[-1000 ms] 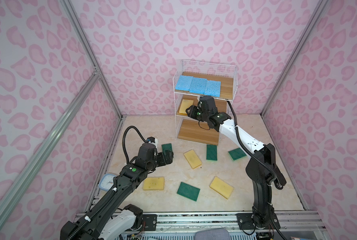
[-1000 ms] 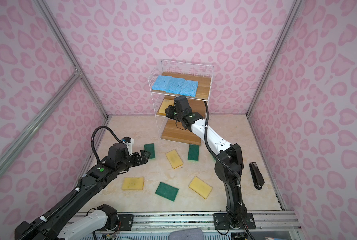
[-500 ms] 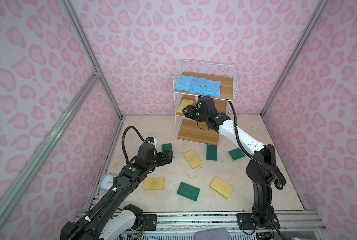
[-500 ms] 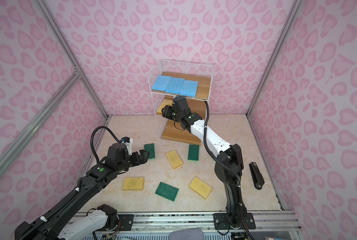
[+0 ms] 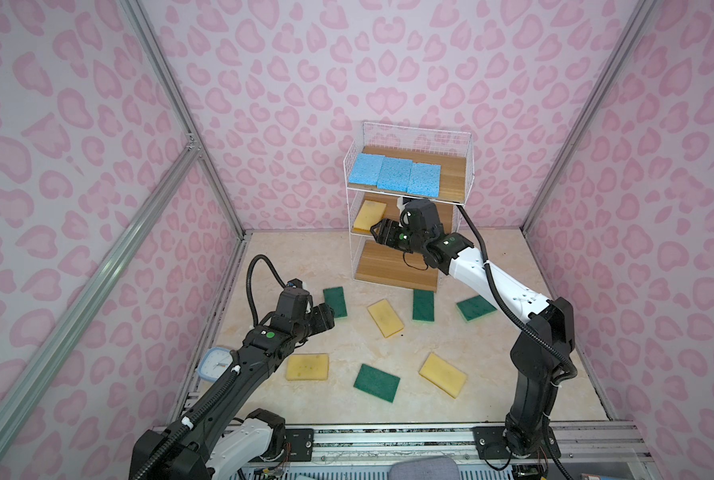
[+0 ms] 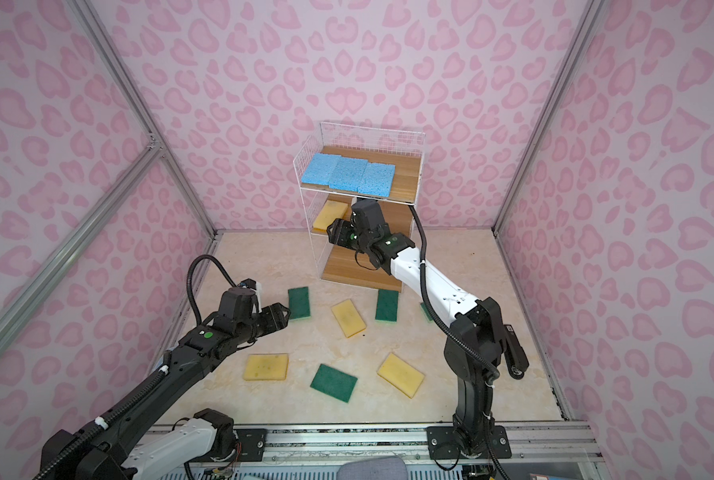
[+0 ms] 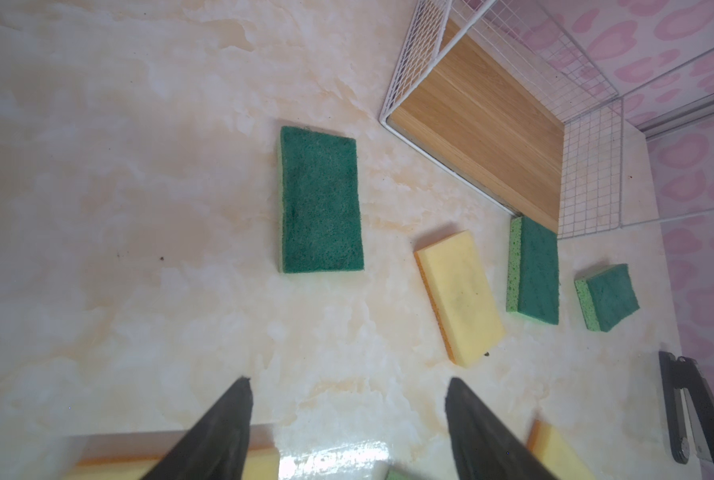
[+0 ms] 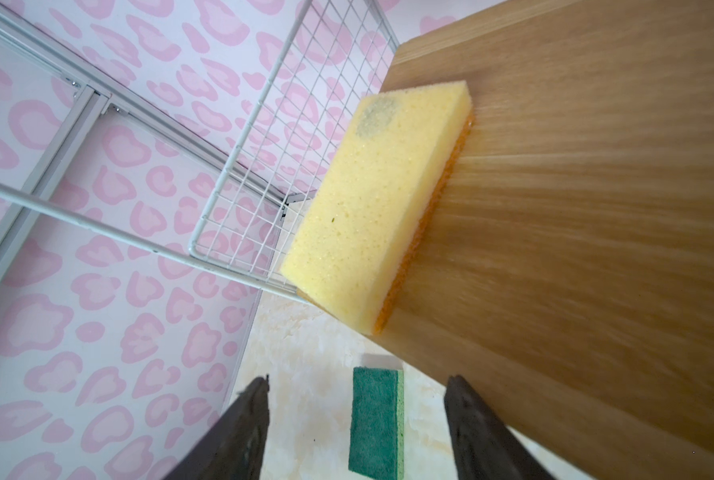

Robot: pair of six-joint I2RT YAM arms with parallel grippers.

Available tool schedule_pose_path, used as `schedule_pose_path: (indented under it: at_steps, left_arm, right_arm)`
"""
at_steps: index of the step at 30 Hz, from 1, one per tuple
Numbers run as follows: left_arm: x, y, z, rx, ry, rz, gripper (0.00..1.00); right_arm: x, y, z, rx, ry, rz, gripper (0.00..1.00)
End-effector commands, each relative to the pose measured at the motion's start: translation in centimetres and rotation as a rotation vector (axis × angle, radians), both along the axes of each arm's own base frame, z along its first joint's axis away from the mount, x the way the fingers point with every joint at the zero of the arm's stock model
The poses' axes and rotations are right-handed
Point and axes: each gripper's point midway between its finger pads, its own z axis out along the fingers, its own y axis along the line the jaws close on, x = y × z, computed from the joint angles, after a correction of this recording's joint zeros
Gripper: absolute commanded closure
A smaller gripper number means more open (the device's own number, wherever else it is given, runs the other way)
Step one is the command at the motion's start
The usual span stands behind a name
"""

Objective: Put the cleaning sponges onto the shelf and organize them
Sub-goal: 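Lower the yellow sponge flat onto the middle shelf with the right gripper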

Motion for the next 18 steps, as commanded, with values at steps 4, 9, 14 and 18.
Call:
schedule_pose_path:
  at_steps: [4,9,14,18]
  left_arm:
    - [-2.0,2.9,-2.9,0.087,0.102,0.120,0.23]
    - [-4.0,4.7,-4.9,0.137,0.164,0.183,0.15]
    - [-4.6,4.6,-5.1,0.106,0.175,0.196,0.15]
    - [-4.6,4.5,-4.5,0.082,0.156,0.201,0.16]
  right_arm:
    - [-2.5,0.7,1.6,-0.011,-0.096,0.071,0.32]
    - [-4.0,0.7,1.1,-0.033,-0.106,0.113,0.29]
    - [-3.5,0.2,0.9,-0.019,-0.095,0.128,0.28]
    - [-3.4,0.4,1.6,-0.050,-0.135,0.169,0.26]
